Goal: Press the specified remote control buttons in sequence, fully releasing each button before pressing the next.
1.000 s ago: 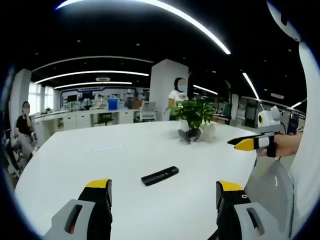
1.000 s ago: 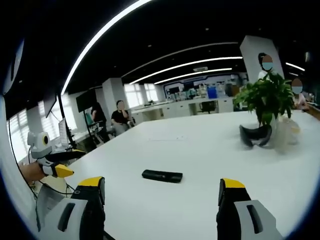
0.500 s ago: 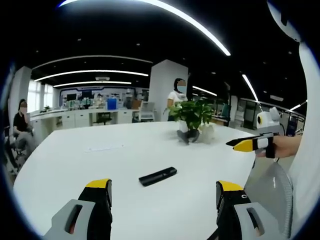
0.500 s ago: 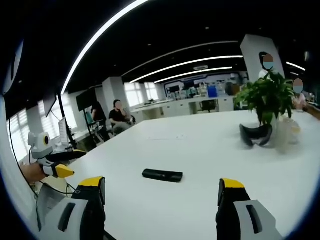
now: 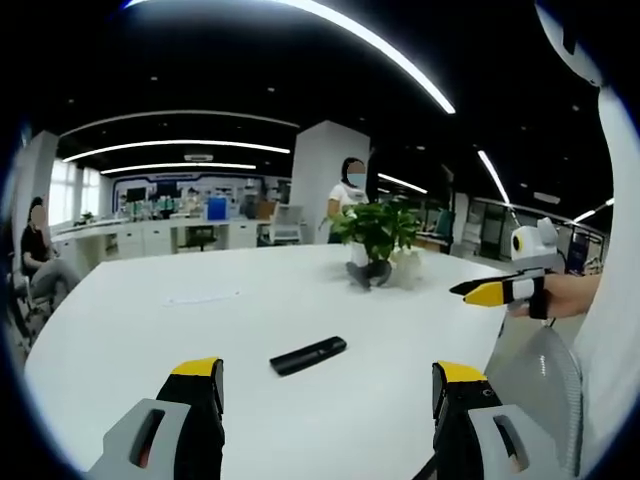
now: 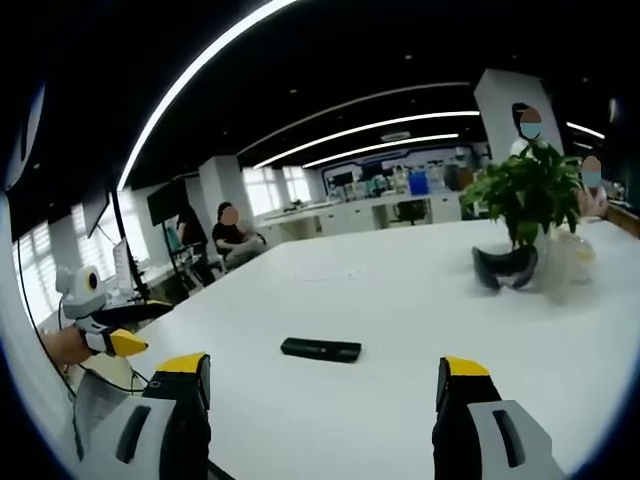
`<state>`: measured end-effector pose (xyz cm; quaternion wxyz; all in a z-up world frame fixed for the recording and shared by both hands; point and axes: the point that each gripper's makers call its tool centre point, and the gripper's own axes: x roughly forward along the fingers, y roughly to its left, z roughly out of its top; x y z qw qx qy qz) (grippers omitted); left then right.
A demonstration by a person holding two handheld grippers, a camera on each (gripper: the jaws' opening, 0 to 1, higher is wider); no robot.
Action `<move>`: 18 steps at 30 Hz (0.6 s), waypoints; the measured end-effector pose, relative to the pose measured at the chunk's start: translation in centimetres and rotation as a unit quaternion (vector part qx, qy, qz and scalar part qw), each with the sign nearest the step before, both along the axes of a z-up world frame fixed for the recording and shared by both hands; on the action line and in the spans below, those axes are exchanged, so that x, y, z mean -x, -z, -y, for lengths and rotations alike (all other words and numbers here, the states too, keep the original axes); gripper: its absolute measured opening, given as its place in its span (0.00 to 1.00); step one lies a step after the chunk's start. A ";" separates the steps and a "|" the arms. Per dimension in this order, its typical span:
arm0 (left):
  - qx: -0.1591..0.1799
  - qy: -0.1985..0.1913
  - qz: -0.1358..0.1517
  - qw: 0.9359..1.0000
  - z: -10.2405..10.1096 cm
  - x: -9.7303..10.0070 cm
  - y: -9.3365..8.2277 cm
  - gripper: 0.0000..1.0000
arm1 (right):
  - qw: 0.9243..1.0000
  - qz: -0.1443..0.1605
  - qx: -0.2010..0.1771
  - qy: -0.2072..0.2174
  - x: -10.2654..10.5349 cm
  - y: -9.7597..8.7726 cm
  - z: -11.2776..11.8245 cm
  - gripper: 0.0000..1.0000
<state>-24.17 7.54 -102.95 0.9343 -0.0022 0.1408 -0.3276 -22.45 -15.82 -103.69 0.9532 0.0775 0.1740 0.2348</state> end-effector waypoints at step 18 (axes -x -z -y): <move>-0.001 0.027 -0.008 1.000 1.5 -0.5 0.6 0.89 | 1.000 -0.001 0.003 0.030 1.2 0.6 1.8 0.93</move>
